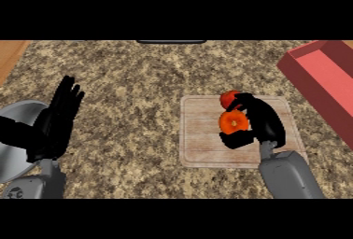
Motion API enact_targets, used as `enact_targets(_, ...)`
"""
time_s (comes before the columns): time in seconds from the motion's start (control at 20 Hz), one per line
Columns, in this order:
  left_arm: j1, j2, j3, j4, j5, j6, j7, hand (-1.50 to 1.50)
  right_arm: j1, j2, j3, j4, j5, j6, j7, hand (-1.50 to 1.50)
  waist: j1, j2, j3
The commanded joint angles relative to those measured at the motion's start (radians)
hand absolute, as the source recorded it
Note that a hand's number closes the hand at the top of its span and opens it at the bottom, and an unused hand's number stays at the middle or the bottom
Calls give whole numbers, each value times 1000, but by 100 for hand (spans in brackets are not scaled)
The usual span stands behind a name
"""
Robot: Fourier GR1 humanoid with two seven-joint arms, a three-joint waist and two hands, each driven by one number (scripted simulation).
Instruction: Pick the squash from the cutting board and place it in the cardboard box
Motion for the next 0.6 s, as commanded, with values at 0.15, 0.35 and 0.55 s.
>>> enact_targets(0.15, 4, -1, 7, 35, 0, -4, -20, 0, 13, -121, 336, -89, 132, 182, -227, 150, 11, 3, 2)
enact_targets(0.35, 43, -17, -21, -36, -27, 16, -15, 0, 115, -184, 398, -276, 221, 101, -265, 150, -9, -1, 4)
enact_targets(0.55, 80, -31, -22, -23, -15, -2, -57, 0, 116, -214, 402, -419, 240, 161, -263, 150, -4, 4, 4)
